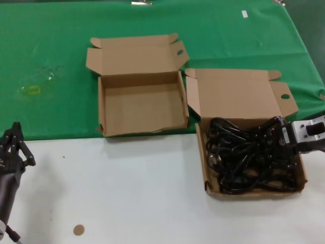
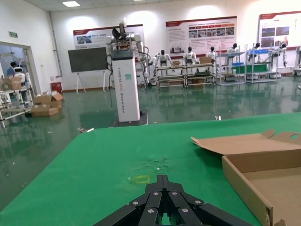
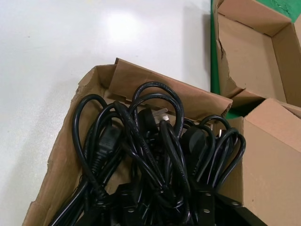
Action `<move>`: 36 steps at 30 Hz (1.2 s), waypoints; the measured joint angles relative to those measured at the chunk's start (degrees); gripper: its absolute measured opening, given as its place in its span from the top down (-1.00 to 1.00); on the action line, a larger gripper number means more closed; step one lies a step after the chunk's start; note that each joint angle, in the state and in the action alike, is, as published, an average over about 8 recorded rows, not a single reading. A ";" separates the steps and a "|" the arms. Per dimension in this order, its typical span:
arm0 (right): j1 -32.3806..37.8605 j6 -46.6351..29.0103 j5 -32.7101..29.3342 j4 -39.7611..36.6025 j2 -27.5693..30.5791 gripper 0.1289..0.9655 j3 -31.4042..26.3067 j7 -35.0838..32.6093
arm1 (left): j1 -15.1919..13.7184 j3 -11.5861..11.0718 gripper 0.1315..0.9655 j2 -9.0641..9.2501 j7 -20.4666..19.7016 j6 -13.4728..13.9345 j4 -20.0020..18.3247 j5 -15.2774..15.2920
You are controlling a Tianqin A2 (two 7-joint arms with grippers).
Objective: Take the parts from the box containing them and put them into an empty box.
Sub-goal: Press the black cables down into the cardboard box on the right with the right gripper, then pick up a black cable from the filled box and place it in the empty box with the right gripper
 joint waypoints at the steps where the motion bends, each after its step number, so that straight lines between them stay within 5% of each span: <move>1: -0.08 0.02 -0.08 0.11 0.03 0.05 0.00 0.04 | 0.00 0.00 0.97 0.00 0.00 0.00 0.00 0.00; 7: -0.59 0.03 -0.44 1.14 0.38 0.43 0.07 0.50 | 0.00 0.00 0.97 0.00 0.00 0.00 0.00 0.00; 16: -1.14 -0.32 -0.72 2.93 1.23 0.73 0.32 1.34 | 0.00 0.00 0.97 0.00 0.00 0.00 0.00 0.00; 36: 1.48 -4.14 -0.85 7.96 3.70 0.75 1.45 8.18 | 0.00 0.00 0.97 0.00 0.00 0.00 0.00 -0.01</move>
